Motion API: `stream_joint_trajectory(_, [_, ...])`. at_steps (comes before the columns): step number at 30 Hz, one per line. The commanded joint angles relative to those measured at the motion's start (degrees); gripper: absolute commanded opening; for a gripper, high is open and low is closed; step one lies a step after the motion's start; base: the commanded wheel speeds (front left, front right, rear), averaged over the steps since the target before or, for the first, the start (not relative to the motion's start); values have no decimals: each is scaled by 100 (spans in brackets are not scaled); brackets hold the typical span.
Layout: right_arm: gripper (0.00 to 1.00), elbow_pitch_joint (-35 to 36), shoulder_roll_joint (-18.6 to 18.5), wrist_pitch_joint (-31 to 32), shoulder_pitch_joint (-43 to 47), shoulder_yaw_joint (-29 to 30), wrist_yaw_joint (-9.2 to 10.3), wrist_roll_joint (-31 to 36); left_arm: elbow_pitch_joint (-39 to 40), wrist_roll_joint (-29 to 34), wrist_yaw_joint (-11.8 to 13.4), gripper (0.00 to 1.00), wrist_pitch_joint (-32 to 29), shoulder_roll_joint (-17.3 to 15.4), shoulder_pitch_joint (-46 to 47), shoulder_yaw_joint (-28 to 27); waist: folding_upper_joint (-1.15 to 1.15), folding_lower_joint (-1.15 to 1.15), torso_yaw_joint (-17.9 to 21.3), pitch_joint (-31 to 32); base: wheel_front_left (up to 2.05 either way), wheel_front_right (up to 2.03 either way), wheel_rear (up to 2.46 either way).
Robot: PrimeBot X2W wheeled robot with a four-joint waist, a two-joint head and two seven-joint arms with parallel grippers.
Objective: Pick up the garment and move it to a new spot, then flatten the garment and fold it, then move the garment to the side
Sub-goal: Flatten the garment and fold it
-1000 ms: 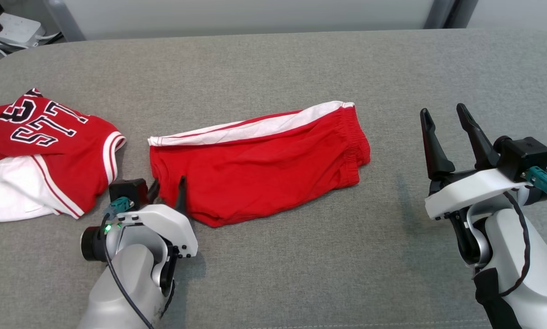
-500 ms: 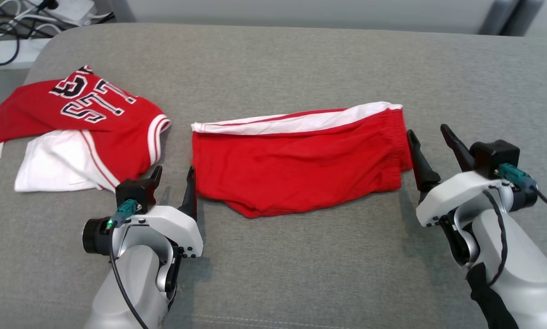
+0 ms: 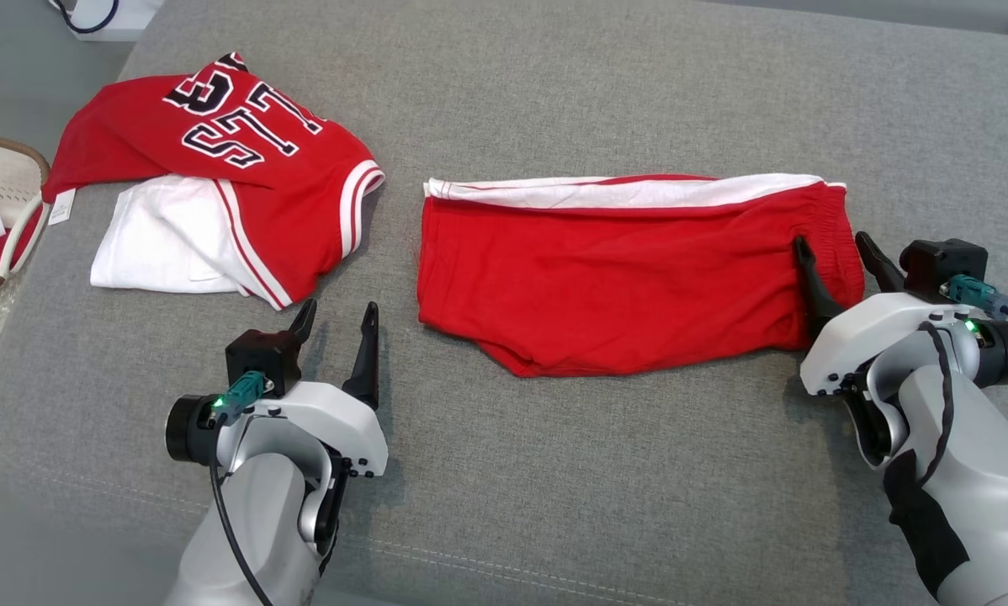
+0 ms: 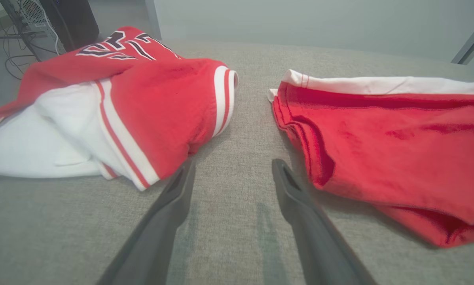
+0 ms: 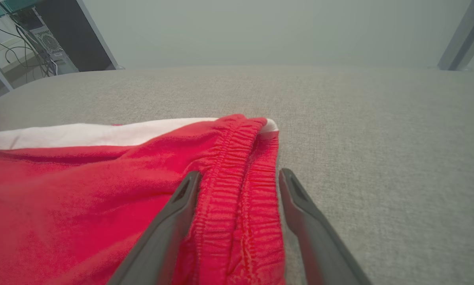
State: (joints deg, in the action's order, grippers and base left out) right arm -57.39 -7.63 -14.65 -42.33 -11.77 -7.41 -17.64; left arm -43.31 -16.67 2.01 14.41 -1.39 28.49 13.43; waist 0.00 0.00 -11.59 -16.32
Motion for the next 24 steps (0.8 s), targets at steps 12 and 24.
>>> stream_joint_trajectory(12, [100,-457,267,-10,-65,262,-8,-380,529,-67,80,100,59,-150,32,107,0,0,-98,-199,0,0,0])
stream_joint_trajectory(24, [100,59,233,1079,58,-1155,-8,-1939,764,-67,113,100,59,-149,48,190,0,0,-225,-237,0,0,0])
